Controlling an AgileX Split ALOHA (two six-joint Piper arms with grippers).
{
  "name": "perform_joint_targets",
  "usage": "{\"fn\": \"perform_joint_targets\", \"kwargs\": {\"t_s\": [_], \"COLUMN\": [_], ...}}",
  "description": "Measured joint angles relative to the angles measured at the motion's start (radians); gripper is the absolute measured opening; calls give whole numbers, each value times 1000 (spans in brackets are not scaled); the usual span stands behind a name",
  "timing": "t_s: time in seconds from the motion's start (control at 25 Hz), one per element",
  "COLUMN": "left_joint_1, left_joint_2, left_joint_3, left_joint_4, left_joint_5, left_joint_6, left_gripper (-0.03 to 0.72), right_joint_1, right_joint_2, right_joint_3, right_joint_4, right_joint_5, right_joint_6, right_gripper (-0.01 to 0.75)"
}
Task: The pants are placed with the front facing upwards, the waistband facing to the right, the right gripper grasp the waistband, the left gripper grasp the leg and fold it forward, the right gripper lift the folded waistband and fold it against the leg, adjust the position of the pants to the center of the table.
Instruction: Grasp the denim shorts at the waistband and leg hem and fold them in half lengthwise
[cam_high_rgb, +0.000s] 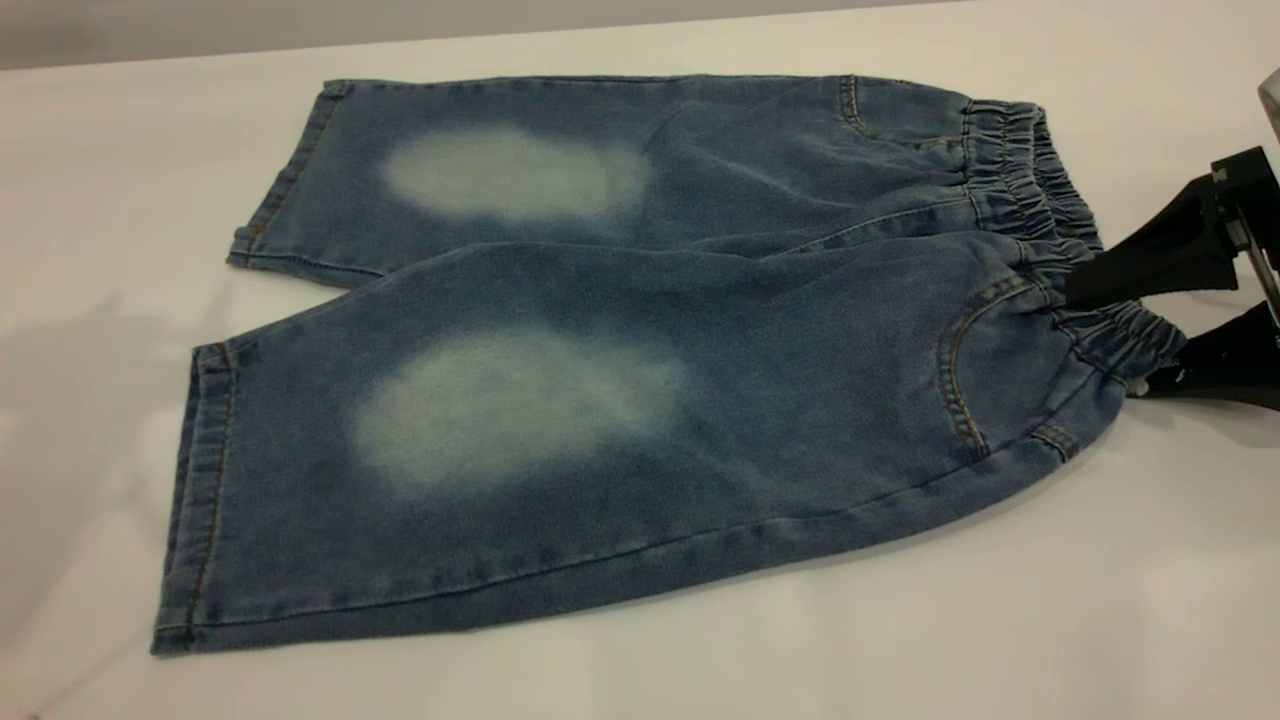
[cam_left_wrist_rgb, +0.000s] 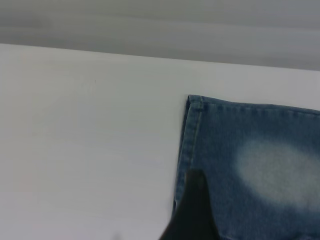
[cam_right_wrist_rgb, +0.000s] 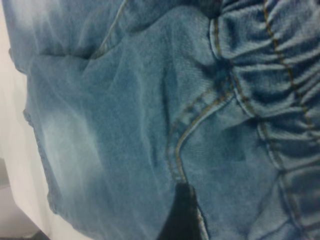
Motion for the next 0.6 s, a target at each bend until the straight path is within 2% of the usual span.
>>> {"fn": "perform_joint_targets", "kwargs": {"t_s": [0.16, 0.4, 0.52, 0.6], "left_joint_1": [0, 0, 0, 0], "left_joint_2": [0, 0, 0, 0], "left_joint_3": [0, 0, 0, 0], "left_joint_4": [0, 0, 0, 0], "left_joint_5": [-1, -1, -1, -1], "left_joint_6": [0, 0, 0, 0], "left_gripper": [548, 548, 548, 548], "right_joint_1": [0, 0, 0, 0], "right_joint_2": [0, 0, 0, 0], "right_joint_3": [0, 0, 0, 0], "right_joint_4": [7, 28, 28, 28], "right_joint_5": [35, 23, 21, 19], "right_joint_6": [-49, -49, -48, -46], "right_gripper": [565, 554, 498, 423]}}
